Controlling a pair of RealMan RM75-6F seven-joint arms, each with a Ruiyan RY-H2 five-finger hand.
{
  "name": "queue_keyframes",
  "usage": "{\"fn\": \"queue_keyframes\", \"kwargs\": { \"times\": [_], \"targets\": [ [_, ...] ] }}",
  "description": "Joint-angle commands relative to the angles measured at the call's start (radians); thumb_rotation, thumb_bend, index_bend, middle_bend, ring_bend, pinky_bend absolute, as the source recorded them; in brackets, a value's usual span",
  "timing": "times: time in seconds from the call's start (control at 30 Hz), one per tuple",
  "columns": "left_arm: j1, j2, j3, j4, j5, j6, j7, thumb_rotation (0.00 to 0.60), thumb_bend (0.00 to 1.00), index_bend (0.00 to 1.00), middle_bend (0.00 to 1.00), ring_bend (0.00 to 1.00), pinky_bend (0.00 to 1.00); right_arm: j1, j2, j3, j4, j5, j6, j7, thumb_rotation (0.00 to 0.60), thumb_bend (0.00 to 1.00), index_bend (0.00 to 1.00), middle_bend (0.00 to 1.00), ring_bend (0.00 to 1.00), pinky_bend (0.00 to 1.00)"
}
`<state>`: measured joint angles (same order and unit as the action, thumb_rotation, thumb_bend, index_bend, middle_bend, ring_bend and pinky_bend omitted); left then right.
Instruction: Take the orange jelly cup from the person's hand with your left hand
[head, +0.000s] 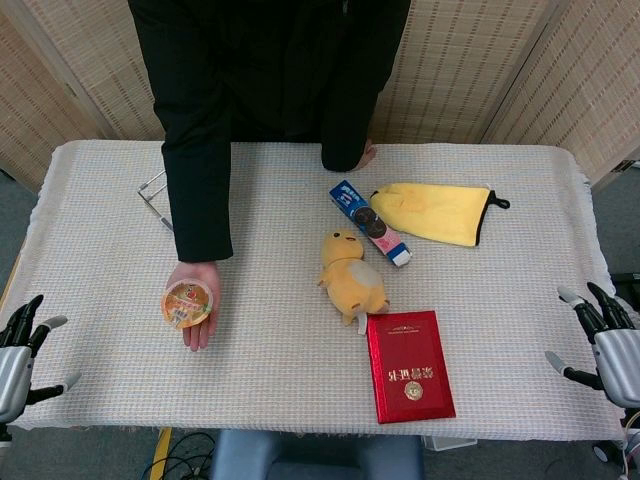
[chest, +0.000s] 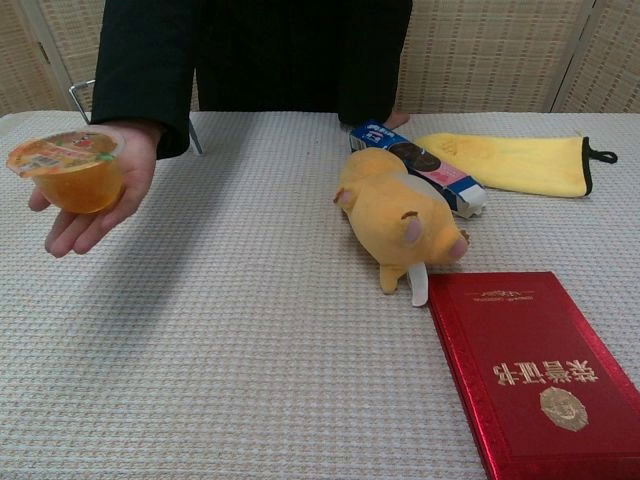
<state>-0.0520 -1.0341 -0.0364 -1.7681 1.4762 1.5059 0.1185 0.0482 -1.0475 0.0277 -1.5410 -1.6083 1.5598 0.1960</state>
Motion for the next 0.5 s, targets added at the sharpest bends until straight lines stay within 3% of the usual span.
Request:
{"fn": "queue_keyframes", "kwargs": {
  "times": [0.03, 0.33, 0.5],
  "targets": [
    [0.001, -0.002, -0.003, 0.003, 0.0, 0.004, -0.002, 0.6, 0.16, 0.27, 0.02, 0.02, 0.26, 0.0, 0.002, 0.001, -0.004, -0.001, 0.002, -0.003, 0.6, 0.2, 0.1, 0.22, 0.07, 0.13],
    [-0.027, -0.008, -0.022, 0.031, 0.045, 0.01, -0.026, 0.6, 0.16, 0.2, 0.02, 0.02, 0.26, -0.006, 0.025, 0.007, -0.031, -0.008, 0.024, -0.023, 0.6, 0.2, 0.1, 0.22, 0.07, 0.13],
    [-0.087, 0.011, -0.026, 0.041, 0.127, -0.032, -0.089, 0.6, 0.16, 0.01, 0.01, 0.02, 0.26, -0.01, 0.05, 0.015, -0.057, -0.005, 0.037, -0.038, 0.6, 0.2, 0.1, 0.22, 0.07, 0.13]
  ]
}}
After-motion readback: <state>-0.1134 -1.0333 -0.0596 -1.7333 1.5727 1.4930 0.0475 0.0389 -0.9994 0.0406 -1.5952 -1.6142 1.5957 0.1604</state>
